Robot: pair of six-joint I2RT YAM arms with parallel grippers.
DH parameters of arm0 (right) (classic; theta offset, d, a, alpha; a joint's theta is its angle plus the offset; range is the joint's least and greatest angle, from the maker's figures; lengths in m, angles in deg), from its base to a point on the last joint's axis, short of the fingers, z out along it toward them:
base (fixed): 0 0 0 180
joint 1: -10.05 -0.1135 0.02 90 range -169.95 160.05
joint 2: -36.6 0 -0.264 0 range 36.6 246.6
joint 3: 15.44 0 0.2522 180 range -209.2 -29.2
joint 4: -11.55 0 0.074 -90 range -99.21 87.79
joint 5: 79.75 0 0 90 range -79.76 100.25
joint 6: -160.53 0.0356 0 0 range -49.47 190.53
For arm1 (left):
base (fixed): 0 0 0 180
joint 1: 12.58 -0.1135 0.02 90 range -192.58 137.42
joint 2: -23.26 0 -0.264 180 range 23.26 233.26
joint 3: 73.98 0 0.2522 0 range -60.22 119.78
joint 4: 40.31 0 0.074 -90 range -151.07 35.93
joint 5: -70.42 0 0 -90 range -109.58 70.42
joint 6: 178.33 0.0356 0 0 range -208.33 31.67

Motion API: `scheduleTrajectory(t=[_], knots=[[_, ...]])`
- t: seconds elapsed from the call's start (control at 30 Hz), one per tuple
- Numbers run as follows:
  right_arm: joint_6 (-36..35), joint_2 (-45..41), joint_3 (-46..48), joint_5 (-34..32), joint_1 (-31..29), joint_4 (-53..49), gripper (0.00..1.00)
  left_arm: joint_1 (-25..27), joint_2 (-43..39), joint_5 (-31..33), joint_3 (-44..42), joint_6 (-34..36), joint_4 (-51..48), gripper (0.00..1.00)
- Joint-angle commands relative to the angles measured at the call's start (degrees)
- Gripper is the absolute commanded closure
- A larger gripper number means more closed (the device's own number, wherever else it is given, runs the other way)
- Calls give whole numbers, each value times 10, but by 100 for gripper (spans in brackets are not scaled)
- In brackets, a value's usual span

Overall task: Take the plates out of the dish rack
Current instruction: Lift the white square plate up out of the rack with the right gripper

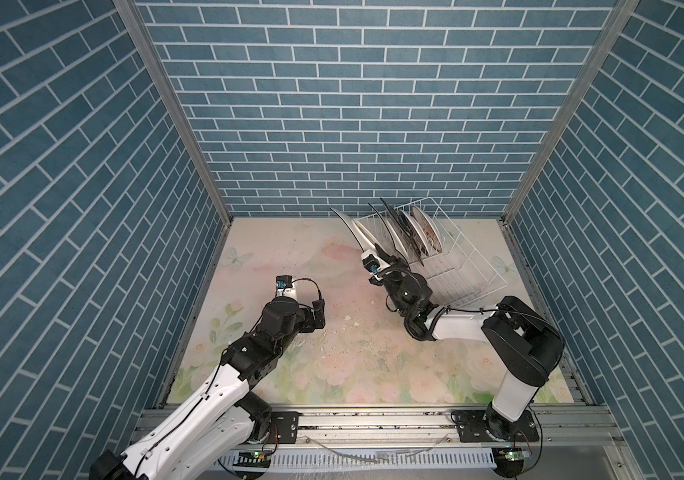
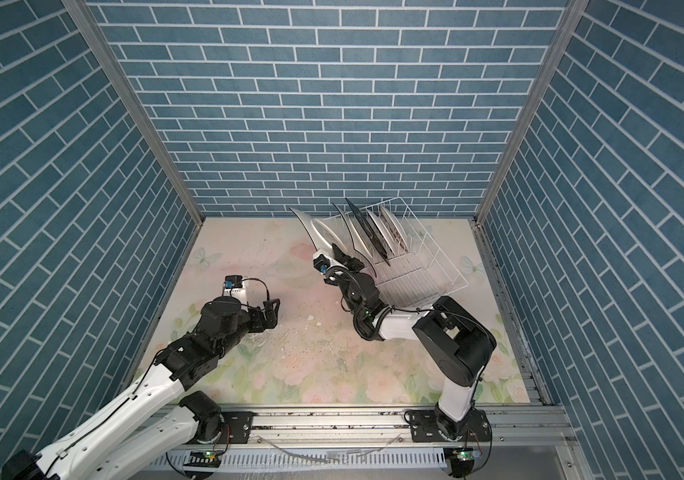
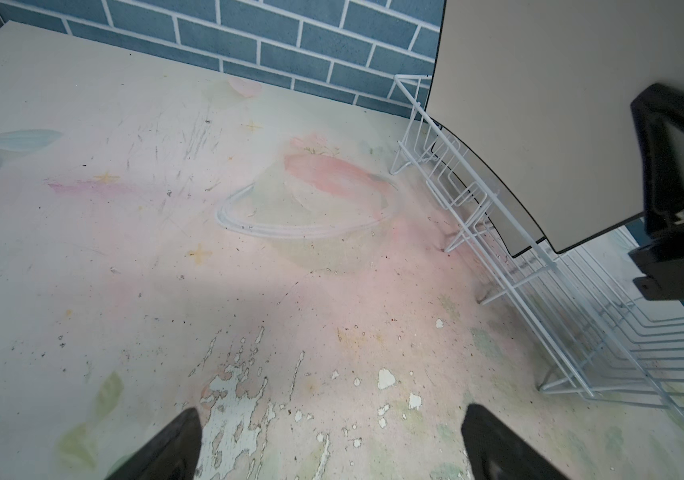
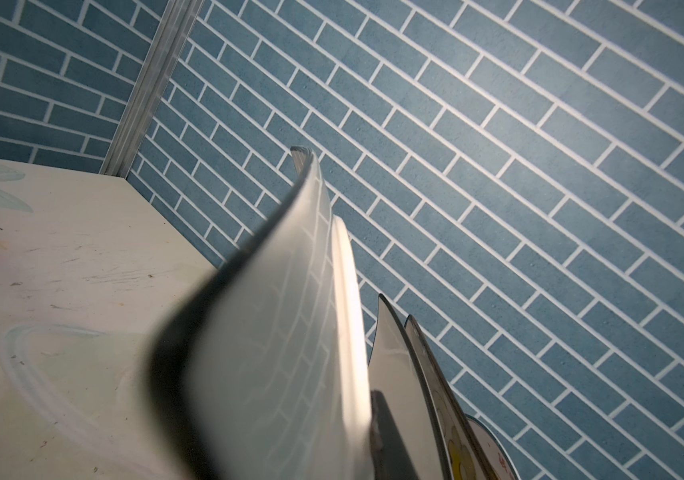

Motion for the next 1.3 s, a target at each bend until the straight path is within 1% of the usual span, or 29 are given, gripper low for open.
scheduleTrajectory(t=[0.0, 0.43, 0.57, 0.73, 0.8, 0.87, 0.97, 1.17, 1.27], knots=[[-18, -62, -49, 33, -14, 115, 100, -4, -4, -3, 20, -4, -21, 0], [-14, -153, -27, 51, -32, 73, 100, -4, -59, 12, 37, -11, -80, 1], [21, -187, -22, 60, -35, 55, 100, -4, -70, 5, 38, -21, -81, 0], [114, -227, -22, 70, -36, 19, 100, -4, -104, -12, 35, -38, -77, 0], [167, -242, -22, 76, -36, 12, 100, -4, -116, -17, 33, -48, -71, 0], [211, -249, -16, 76, -36, 22, 100, -4, -132, -25, 22, -64, -52, 0], [294, -252, -6, 58, -35, 63, 100, -4, -159, -44, 8, -93, -23, 0], [463, -233, -4, 27, -35, 116, 100, -4, -195, -66, 30, -116, -15, 0], [512, -215, -16, 19, -36, 116, 100, -4, -208, -70, 23, -132, 16, 0]])
